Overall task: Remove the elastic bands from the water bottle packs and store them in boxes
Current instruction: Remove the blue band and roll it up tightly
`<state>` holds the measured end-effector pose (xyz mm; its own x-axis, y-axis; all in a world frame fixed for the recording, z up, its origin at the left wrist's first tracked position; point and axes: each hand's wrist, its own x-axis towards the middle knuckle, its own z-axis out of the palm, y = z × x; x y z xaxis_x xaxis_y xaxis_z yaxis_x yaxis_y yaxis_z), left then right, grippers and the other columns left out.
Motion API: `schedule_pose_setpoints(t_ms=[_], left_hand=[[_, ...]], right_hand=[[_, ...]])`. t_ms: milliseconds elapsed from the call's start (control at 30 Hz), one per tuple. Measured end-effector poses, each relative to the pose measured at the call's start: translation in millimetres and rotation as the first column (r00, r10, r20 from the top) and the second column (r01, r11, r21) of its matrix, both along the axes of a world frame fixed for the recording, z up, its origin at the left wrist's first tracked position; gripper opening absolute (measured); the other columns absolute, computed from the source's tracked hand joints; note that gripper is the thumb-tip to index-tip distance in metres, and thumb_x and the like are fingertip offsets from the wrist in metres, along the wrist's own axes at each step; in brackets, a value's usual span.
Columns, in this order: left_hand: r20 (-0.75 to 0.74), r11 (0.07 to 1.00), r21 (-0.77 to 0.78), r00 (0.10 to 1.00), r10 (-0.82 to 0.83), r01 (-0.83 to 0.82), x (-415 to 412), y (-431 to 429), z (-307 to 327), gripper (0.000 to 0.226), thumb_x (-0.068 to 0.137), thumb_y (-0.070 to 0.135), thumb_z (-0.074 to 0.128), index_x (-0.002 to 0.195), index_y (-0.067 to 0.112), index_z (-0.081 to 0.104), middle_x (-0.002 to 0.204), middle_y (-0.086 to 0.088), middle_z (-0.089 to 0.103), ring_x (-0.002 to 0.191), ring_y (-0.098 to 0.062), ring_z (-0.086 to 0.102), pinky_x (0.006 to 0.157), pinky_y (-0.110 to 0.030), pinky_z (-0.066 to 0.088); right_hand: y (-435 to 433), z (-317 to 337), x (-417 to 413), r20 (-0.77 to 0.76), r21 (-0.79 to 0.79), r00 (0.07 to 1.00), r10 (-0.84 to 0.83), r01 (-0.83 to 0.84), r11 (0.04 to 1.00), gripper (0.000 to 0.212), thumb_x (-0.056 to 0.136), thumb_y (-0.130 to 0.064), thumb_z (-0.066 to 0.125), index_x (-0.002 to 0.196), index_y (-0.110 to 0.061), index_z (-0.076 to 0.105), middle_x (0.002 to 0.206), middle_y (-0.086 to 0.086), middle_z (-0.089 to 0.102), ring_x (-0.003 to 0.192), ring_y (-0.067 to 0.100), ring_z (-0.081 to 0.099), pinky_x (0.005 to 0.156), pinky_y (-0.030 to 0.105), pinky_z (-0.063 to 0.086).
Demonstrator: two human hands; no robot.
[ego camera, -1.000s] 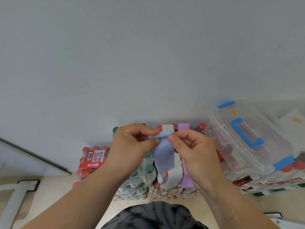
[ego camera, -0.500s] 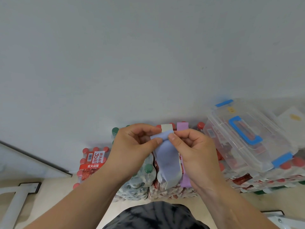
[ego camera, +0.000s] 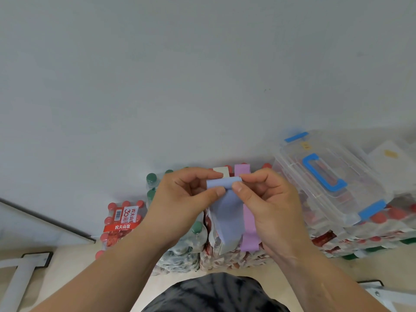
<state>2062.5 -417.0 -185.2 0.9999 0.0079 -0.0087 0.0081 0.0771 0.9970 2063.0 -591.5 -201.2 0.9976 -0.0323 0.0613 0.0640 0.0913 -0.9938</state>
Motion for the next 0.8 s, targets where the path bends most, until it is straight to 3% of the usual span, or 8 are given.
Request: schedule_pose_setpoints(t_ms=[100, 167, 367, 467, 633, 700, 800], left_hand=[[-0.012, 0.999, -0.034, 1.0, -0.022, 0.022, -3, -11, -1, 0.019, 0.079, 0.009, 0.08, 0.097, 0.013, 0.079, 0.089, -0.014, 0.078, 0.083, -0.024, 0.074, 0.07, -0.03, 0.058], [0.002, 0.999, -0.034, 1.0, -0.018, 0.018, -5, -19, -1, 0.016, 0.08, 0.009, 0.079, 0.095, 0.014, 0.08, 0.084, -0.013, 0.077, 0.078, -0.02, 0.074, 0.066, -0.026, 0.057], [0.014, 0.999, 0.047, 1.0, 0.016, -0.017, -11, -46, -4, 0.02, 0.075, 0.012, 0.08, 0.087, 0.029, 0.082, 0.087, -0.006, 0.079, 0.084, -0.029, 0.074, 0.073, -0.031, 0.061], [0.003, 0.998, 0.061, 1.0, 0.017, -0.018, -16, -60, -8, 0.02, 0.072, 0.015, 0.086, 0.087, 0.028, 0.082, 0.087, -0.009, 0.079, 0.089, -0.039, 0.072, 0.077, -0.039, 0.063], [0.005, 1.0, 0.014, 1.0, 0.024, -0.024, -23, -81, -11, 0.02, 0.068, 0.017, 0.08, 0.086, 0.025, 0.082, 0.088, -0.008, 0.079, 0.089, -0.033, 0.074, 0.076, -0.03, 0.061], [0.002, 1.0, 0.005, 1.0, 0.018, -0.018, -25, -86, -11, 0.021, 0.068, 0.011, 0.08, 0.085, 0.024, 0.082, 0.088, -0.009, 0.079, 0.087, -0.028, 0.075, 0.076, -0.028, 0.059], [-0.026, 1.0, -0.017, 1.0, 0.002, -0.002, -29, -92, -11, 0.023, 0.07, 0.004, 0.08, 0.087, 0.02, 0.082, 0.09, -0.011, 0.079, 0.089, -0.026, 0.075, 0.078, -0.032, 0.061]], right_hand=[[-13, 1, -1, 0.021, -0.007, 1.0, 0.011, -0.011, 1.0, 0.014, 0.085, -0.023, 0.08, 0.083, -0.035, 0.074, 0.084, 0.0, 0.078, 0.079, 0.015, 0.073, 0.073, 0.029, 0.06], [-21, 0, -4, 0.033, 0.015, 0.999, 0.022, -0.023, 1.0, 0.02, 0.085, -0.016, 0.079, 0.082, -0.035, 0.074, 0.084, -0.001, 0.078, 0.079, 0.012, 0.074, 0.072, 0.024, 0.059], [-49, -2, -12, 0.008, 0.007, 0.997, 0.071, -0.071, 0.997, 0.011, 0.082, -0.024, 0.081, 0.089, -0.028, 0.073, 0.088, 0.004, 0.08, 0.083, 0.018, 0.077, 0.071, 0.026, 0.06], [-65, -1, -14, -0.01, -0.034, 0.996, 0.084, -0.085, 0.996, 0.017, 0.078, -0.039, 0.081, 0.089, -0.029, 0.072, 0.083, 0.004, 0.08, 0.079, 0.021, 0.078, 0.071, 0.034, 0.064], [-83, -7, -19, -0.008, -0.119, 0.998, 0.065, -0.065, 0.991, 0.028, 0.075, -0.055, 0.077, 0.092, -0.033, 0.071, 0.075, 0.012, 0.075, 0.078, 0.037, 0.073, 0.072, 0.058, 0.061], [-87, -9, -22, 0.002, -0.092, 0.998, 0.062, -0.062, 0.994, 0.027, 0.077, -0.054, 0.082, 0.091, -0.033, 0.072, 0.079, 0.008, 0.077, 0.079, 0.033, 0.075, 0.072, 0.053, 0.061], [-92, -10, -27, 0.036, -0.065, 0.999, 0.04, -0.038, 0.997, 0.012, 0.08, -0.043, 0.078, 0.09, -0.037, 0.075, 0.086, -0.004, 0.079, 0.08, 0.015, 0.076, 0.071, 0.031, 0.063]])
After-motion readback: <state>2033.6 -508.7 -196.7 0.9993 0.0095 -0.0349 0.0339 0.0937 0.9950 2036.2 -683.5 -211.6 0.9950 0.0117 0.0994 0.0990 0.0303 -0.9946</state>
